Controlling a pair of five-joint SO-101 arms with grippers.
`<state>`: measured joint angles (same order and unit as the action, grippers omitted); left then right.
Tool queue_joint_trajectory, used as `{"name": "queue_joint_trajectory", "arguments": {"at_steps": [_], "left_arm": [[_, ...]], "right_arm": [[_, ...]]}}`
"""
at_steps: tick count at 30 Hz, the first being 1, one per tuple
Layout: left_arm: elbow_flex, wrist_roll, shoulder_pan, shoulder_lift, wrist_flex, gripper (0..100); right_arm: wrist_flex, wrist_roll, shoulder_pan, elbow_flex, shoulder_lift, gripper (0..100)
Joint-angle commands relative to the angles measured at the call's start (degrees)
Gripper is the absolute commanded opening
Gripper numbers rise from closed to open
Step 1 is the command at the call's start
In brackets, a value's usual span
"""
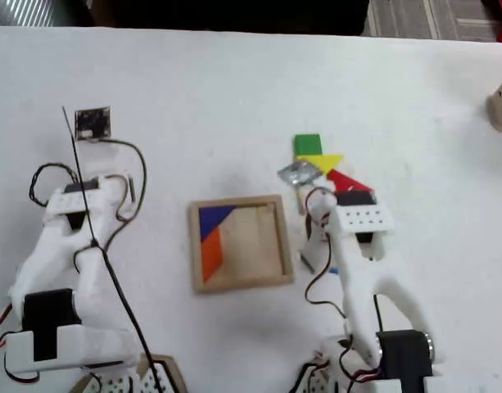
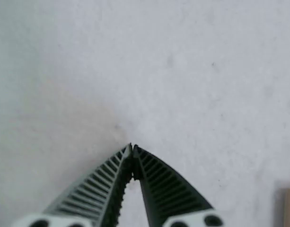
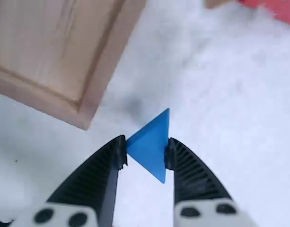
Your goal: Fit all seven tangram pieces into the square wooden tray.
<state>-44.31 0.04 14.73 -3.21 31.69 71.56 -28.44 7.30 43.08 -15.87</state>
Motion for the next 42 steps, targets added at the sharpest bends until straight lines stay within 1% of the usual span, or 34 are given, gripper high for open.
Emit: {"name": "queue_joint_trajectory", "arguments": {"at_steps": [1, 3, 4, 8, 11, 15, 18, 21, 23, 25, 29, 31, 34, 38, 40, 42], "left_arm": [[2.9, 0.6, 0.4, -0.2, 0.5, 2], [2.9, 0.6, 0.4, -0.2, 0.5, 2], [2.9, 0.6, 0.4, -0.2, 0.5, 2], [2.9, 0.6, 0.5, -0.2, 0.5, 2], [2.9, 0.6, 0.5, -0.2, 0.4, 2], [2.9, 0.6, 0.5, -0.2, 0.4, 2], [3.0, 0.6, 0.5, -0.2, 0.4, 2], [3.1, 0.6, 0.5, -0.2, 0.4, 2], [3.1, 0.6, 0.5, -0.2, 0.4, 2], [3.1, 0.6, 0.5, -0.2, 0.4, 2], [3.1, 0.6, 0.5, -0.2, 0.4, 2], [3.1, 0.6, 0.5, -0.2, 0.4, 2], [3.1, 0.6, 0.5, -0.2, 0.4, 2], [3.0, 0.6, 0.5, -0.2, 0.4, 2], [3.0, 0.6, 0.5, -0.2, 0.4, 2], [3.0, 0.6, 0.5, -0.2, 0.4, 2]], "right_arm": [[6.2, 11.5, -0.6, -8.8, -0.2, 1.8], [8.6, 15.5, 0.9, -11.8, -0.2, 1.8], [9.4, 15.1, 2.4, -12.9, -0.2, 1.8], [9.4, 10.4, 10.0, -14.5, -0.2, 1.8], [5.9, 6.4, 15.1, -14.3, 0.2, 1.8], [0.4, 2.5, 18.8, -13.5, 0.4, 1.8], [-1.9, -1.8, 23.2, -11.3, 0.4, 1.8], [-5.6, -4.0, 28.1, -8.3, 0.4, 1.8], [-8.4, -4.0, 30.0, -6.5, 0.5, 1.9], [-10.3, -4.0, 30.4, -4.8, 0.5, 5.2], [-13.0, -4.1, 30.1, -2.3, 0.5, 18.7], [-14.6, -4.1, 30.3, -1.2, 0.5, 23.5], [-16.7, -4.1, 30.4, -0.3, 0.5, 24.7], [-16.3, -4.1, 30.2, -0.9, 0.0, 24.8], [-13.9, -4.0, 28.8, -2.5, -0.1, 24.8], [-8.6, -3.5, 26.2, -6.0, -0.1, 24.8]]}}
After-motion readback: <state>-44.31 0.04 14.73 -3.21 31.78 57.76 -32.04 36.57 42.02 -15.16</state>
